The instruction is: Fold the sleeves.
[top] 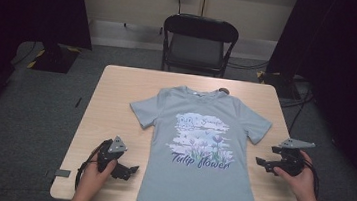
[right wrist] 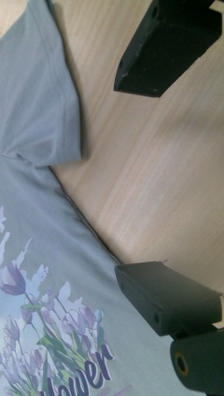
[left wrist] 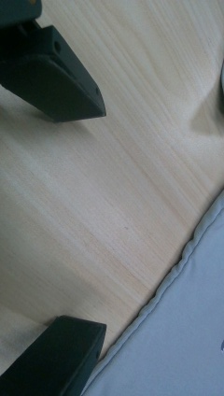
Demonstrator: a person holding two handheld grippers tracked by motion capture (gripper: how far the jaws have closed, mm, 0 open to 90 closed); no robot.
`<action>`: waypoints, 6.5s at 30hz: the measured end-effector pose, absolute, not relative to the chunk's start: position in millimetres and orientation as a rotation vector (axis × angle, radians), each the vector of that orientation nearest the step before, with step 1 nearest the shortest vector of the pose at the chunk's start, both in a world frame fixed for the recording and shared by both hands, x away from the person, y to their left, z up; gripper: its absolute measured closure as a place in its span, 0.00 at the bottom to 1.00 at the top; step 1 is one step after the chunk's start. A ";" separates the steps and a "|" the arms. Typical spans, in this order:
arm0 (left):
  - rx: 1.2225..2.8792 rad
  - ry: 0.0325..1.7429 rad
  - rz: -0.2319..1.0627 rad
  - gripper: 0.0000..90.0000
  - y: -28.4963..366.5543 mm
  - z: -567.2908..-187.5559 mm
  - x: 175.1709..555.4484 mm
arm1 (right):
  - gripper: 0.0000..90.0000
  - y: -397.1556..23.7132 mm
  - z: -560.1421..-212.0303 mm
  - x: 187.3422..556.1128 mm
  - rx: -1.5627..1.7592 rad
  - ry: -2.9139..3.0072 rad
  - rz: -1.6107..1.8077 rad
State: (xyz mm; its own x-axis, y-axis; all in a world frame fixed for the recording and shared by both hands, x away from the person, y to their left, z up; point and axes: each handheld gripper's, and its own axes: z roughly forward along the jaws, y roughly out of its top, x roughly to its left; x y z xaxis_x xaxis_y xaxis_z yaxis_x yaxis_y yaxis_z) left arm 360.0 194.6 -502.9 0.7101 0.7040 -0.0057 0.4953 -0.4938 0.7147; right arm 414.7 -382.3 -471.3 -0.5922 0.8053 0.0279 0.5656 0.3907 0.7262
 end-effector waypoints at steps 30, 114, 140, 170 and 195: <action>2.197 0.909 0.374 0.00 194.7 -502.9 359.9 | 0.14 -378.8 -446.7 476.7 1.294 2.215 1.000; 2.197 0.909 0.374 0.00 194.7 -502.9 359.8 | 0.96 -381.1 -489.7 519.7 1.488 2.058 0.891; 2.197 0.908 0.374 0.00 194.7 -502.9 359.8 | 0.97 -365.1 -463.6 513.1 1.394 2.061 1.042; 2.197 0.908 0.374 0.00 194.7 -502.9 359.9 | 0.97 -344.5 -446.4 510.0 1.305 2.098 1.085; 2.197 0.908 0.374 0.00 194.7 -502.9 359.8 | 0.97 -316.5 -440.5 513.0 1.249 2.152 1.112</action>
State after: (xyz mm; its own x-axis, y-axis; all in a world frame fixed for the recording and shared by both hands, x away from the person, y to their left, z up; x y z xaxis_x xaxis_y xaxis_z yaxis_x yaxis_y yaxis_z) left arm 359.8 194.7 -502.9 0.7099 0.7043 -0.0061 0.4961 -0.4939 0.7141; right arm 513.0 -316.5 -440.5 -0.5125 0.8578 0.0389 0.5280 0.2792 0.8020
